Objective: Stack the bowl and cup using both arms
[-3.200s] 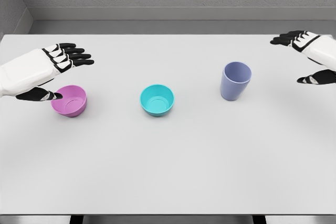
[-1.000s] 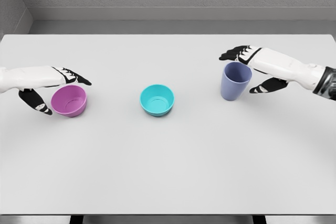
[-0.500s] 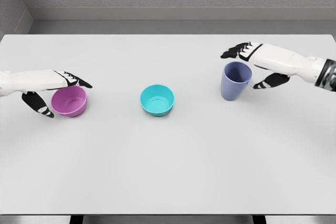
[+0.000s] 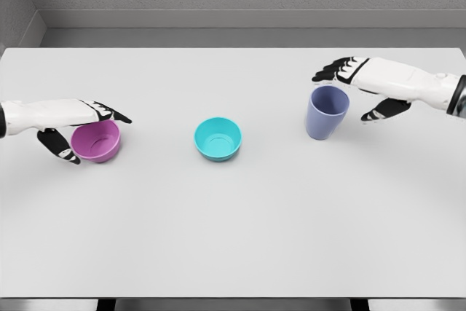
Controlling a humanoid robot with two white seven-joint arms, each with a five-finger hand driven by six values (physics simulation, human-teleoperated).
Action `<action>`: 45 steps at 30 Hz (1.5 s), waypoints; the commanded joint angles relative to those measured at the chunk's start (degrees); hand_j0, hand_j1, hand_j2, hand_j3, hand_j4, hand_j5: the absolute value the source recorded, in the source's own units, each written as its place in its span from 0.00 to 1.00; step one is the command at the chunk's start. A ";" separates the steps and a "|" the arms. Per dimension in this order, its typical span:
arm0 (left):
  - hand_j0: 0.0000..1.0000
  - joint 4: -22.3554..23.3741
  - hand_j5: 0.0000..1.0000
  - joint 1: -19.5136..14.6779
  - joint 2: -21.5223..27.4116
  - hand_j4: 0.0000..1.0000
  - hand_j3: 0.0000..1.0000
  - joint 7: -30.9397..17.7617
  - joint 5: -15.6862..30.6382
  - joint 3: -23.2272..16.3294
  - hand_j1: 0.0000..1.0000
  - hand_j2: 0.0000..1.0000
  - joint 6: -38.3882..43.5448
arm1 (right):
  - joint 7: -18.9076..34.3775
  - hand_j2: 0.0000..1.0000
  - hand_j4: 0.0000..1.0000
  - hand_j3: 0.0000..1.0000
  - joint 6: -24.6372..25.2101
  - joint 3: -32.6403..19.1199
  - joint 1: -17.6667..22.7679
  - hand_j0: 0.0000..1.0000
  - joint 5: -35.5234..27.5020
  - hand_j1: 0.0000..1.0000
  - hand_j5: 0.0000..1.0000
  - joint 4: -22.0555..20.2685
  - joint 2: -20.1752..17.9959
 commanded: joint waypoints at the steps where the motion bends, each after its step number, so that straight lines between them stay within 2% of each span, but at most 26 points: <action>1: 1.00 0.96 1.00 0.00 -0.71 1.00 1.00 0.02 0.09 0.00 1.00 1.00 0.11 | -0.08 1.00 1.00 1.00 0.06 1.69 -0.09 1.00 -0.33 1.00 1.00 0.05 0.12; 12: 1.00 1.58 1.00 0.09 -1.15 1.00 1.00 0.02 -0.26 -0.08 1.00 1.00 0.11 | -0.08 1.00 1.00 1.00 0.70 3.63 -2.37 1.00 -0.33 1.00 1.00 0.14 1.61; 27: 1.00 2.90 1.00 0.79 -1.85 1.00 1.00 0.02 -0.79 0.18 1.00 1.00 0.11 | -0.16 1.00 1.00 1.00 1.49 4.77 -2.46 1.00 -0.33 1.00 1.00 0.75 3.90; 34: 1.00 3.60 1.00 0.88 -2.64 1.00 1.00 0.02 -1.14 0.18 1.00 1.00 0.11 | -0.16 1.00 1.00 1.00 1.58 5.56 -2.46 1.00 -0.33 1.00 1.00 2.68 5.48; 45: 1.00 4.04 1.00 0.79 -2.73 1.00 1.00 0.02 -1.14 0.09 1.00 1.00 0.11 | -0.16 1.00 1.00 1.00 1.58 5.91 -2.46 1.00 -0.24 1.00 1.00 3.04 5.57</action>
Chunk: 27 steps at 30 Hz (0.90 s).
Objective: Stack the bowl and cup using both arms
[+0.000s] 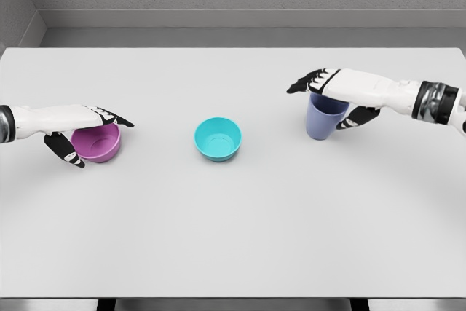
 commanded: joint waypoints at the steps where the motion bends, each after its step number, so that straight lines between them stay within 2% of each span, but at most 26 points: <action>1: 1.00 0.02 1.00 0.00 -0.03 1.00 1.00 0.02 0.29 0.03 1.00 1.00 0.11 | -0.03 1.00 1.00 1.00 0.07 0.10 0.00 1.00 -0.36 1.00 1.00 0.02 -0.04; 11: 1.00 0.29 1.00 0.00 -0.74 1.00 1.00 0.02 0.12 0.11 1.00 1.00 0.11 | -0.12 1.00 1.00 1.00 0.25 0.81 0.00 1.00 -0.36 1.00 1.00 2.04 0.23; 16: 1.00 1.08 1.00 0.00 -1.18 1.00 1.00 0.02 -0.06 0.11 1.00 1.00 0.11 | -0.03 1.00 1.00 1.00 0.16 0.81 0.00 1.00 -0.28 1.00 1.00 3.71 1.90; 24: 1.00 1.08 1.00 0.00 -1.18 1.00 1.00 0.02 0.03 0.29 1.00 1.00 0.11 | -0.03 1.00 1.00 1.00 0.33 0.98 0.00 1.00 -0.19 1.00 1.00 4.33 2.51; 27: 0.97 1.08 0.97 0.00 -1.18 0.97 0.97 0.02 0.12 0.73 0.97 0.97 0.11 | -0.03 1.00 1.00 1.00 0.34 1.25 0.00 1.00 -0.19 1.00 1.00 4.94 2.69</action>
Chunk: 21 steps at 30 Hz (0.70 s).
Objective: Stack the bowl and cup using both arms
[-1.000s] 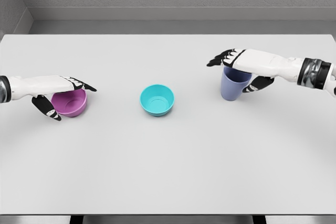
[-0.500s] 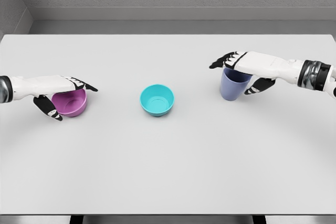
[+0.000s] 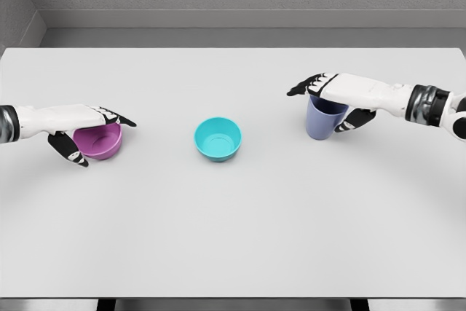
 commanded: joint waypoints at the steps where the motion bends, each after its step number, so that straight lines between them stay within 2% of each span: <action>1: 0.97 -0.03 0.97 0.00 0.04 0.97 0.97 0.02 0.35 0.32 0.97 0.97 0.11 | -0.03 1.00 1.00 1.00 0.09 0.10 0.00 1.00 -0.35 1.00 1.00 0.41 0.13; 5: 0.91 -0.11 0.91 0.00 0.13 0.91 0.91 0.02 0.61 0.59 0.91 0.91 0.02 | -0.03 1.00 1.00 1.00 0.09 0.10 0.00 1.00 0.00 1.00 1.00 0.85 0.22; 15: 0.89 -0.11 0.89 0.44 0.13 0.89 0.89 0.02 0.53 0.85 0.89 0.89 0.02 | 0.15 0.99 0.99 0.99 0.18 0.63 0.00 0.99 0.00 0.99 0.99 1.73 1.10; 21: 0.87 -0.29 0.87 0.35 0.13 0.87 0.87 0.02 0.70 0.94 0.87 0.87 0.02 | 0.50 0.76 0.76 0.76 0.18 0.63 -0.35 0.76 0.00 0.76 0.76 2.52 1.01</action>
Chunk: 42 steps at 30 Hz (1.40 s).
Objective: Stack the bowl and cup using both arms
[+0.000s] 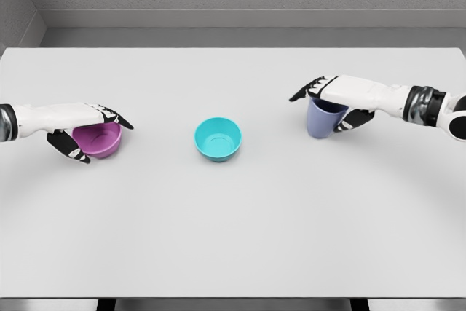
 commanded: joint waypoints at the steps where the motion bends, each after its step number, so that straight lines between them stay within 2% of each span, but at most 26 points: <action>1: 0.86 -0.19 0.86 0.00 0.05 0.86 0.86 0.02 0.49 0.10 0.86 0.86 0.13 | 0.10 0.73 0.73 0.73 0.00 -0.04 0.00 0.73 -0.22 0.73 0.73 0.23 -0.12; 5: 0.85 -0.55 0.85 0.26 0.14 0.85 0.85 0.02 0.58 1.07 0.85 0.85 0.13 | 0.10 0.60 0.60 0.60 0.00 0.14 -0.09 0.60 -0.13 0.60 0.60 0.23 -0.03; 8: 0.84 -0.63 0.84 0.18 0.14 0.84 0.84 0.02 0.67 1.15 0.84 0.84 0.13 | 0.10 0.58 0.58 0.58 0.00 0.22 -0.35 0.58 -0.22 0.58 0.58 0.14 -0.03; 26: 0.80 -2.30 0.80 0.35 0.14 0.80 0.80 0.02 0.67 3.18 0.80 0.80 0.13 | 0.10 0.58 0.58 0.58 0.00 0.22 -2.11 0.58 -0.13 0.58 0.58 -0.04 -0.65; 42: 0.80 -2.48 0.80 -0.26 -0.92 0.80 0.80 0.02 0.32 3.09 0.80 0.80 0.13 | 0.10 0.59 0.59 0.59 -0.26 0.22 -3.43 0.59 -0.22 0.59 0.59 -0.57 -1.79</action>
